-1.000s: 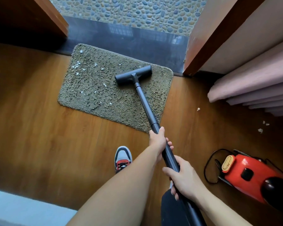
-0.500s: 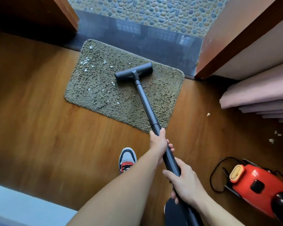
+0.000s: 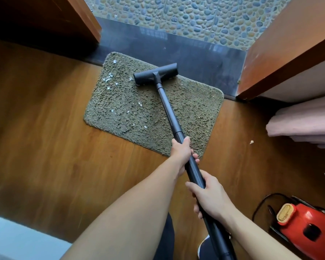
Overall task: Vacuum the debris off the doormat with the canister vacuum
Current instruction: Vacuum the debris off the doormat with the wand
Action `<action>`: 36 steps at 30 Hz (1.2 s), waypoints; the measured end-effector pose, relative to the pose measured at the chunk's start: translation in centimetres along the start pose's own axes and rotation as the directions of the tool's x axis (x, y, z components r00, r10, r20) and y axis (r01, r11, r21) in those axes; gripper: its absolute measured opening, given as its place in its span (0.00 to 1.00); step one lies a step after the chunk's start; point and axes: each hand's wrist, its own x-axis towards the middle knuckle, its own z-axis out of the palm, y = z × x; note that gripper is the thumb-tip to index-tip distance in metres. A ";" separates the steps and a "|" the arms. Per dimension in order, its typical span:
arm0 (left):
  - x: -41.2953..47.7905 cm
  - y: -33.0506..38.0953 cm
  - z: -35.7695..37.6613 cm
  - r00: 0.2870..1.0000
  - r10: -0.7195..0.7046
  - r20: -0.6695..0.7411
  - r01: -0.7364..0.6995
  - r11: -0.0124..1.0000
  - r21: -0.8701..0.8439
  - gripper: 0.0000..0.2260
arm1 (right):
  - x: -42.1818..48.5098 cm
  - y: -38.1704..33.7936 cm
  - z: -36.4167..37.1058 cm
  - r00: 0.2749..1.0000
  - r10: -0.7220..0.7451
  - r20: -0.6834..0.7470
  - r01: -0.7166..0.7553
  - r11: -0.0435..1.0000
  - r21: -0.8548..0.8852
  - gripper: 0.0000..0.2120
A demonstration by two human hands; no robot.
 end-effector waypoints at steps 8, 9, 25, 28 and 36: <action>-1.9 -4.3 0.8 0.999 -0.011 -0.047 0.010 1.000 -0.020 0.11 | -2.9 3.0 -1.0 0.998 0.052 0.043 -0.051 0.998 -0.026 0.10; -2.4 -5.2 1.1 0.999 -0.018 -0.049 0.016 0.999 -0.030 0.12 | -3.6 3.6 -1.3 0.997 0.054 0.047 -0.053 0.998 -0.041 0.10; -5.4 -16.0 1.2 0.984 -0.036 -0.177 0.010 0.989 -0.146 0.17 | -8.1 11.6 -1.6 0.999 0.015 0.050 0.000 0.957 -0.290 0.22; -5.2 -15.7 -0.2 0.977 -0.036 -0.210 0.009 0.992 -0.126 0.17 | -7.6 11.1 -0.3 0.997 0.043 0.059 -0.023 0.952 -0.307 0.24; -2.6 -11.4 -3.4 0.980 -0.019 -0.197 -0.006 0.992 -0.124 0.17 | -4.2 8.5 2.4 0.992 0.072 0.102 -0.039 0.954 -0.297 0.25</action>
